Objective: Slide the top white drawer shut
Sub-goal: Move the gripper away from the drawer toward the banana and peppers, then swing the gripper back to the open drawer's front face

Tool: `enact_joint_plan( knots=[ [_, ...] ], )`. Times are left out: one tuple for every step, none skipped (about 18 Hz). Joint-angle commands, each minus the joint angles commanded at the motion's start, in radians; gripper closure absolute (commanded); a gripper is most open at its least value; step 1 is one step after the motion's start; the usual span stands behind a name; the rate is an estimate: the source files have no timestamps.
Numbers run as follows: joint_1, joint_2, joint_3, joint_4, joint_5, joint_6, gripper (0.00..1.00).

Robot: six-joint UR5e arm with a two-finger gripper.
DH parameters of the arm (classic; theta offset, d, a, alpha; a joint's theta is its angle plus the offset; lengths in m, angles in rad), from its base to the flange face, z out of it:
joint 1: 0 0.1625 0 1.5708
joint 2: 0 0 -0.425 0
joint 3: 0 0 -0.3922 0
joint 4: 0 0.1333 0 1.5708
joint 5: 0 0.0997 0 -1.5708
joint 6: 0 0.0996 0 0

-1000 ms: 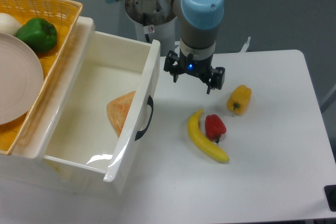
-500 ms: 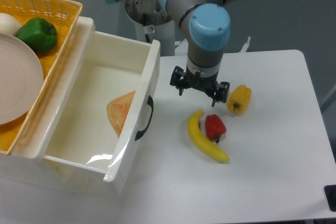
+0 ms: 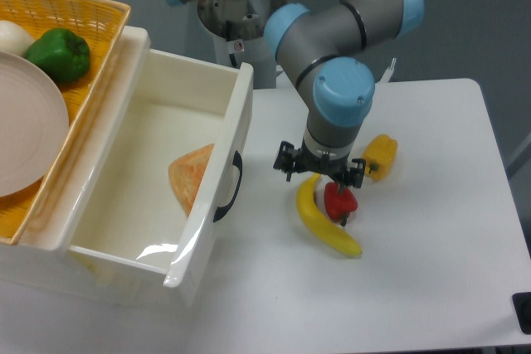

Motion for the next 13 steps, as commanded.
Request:
enact_joint_plan(
  knots=[
    [0.0,-0.003,0.0,0.0,-0.005,-0.005,0.0],
    [0.0,-0.012,-0.002,0.0,-0.005,-0.008,0.0],
    [-0.002,-0.018,-0.003,0.0,-0.006,-0.012,0.0],
    [-0.002,-0.025,-0.002,0.0,-0.018,-0.014,0.0],
    [-0.002,-0.028,-0.002,0.0,-0.037,-0.014,0.0],
    [-0.002,-0.029,-0.002,-0.002,-0.061,-0.012,0.0],
    [-0.002,-0.029,-0.002,-0.002,-0.084,-0.014,0.0],
    [-0.002,-0.029,-0.002,-0.002,-0.101,-0.015,0.0],
    [-0.002,-0.031,-0.002,-0.002,-0.11,-0.017,0.0],
    [-0.003,-0.031,-0.002,-0.002,-0.118,-0.017,0.0],
    [-0.003,-0.034,-0.002,-0.002,-0.127,-0.017,0.0],
    [-0.006,-0.037,-0.002,-0.002,-0.132,-0.017,0.0],
    [-0.009,-0.04,-0.002,-0.002,-0.132,-0.017,0.0]
  ],
)
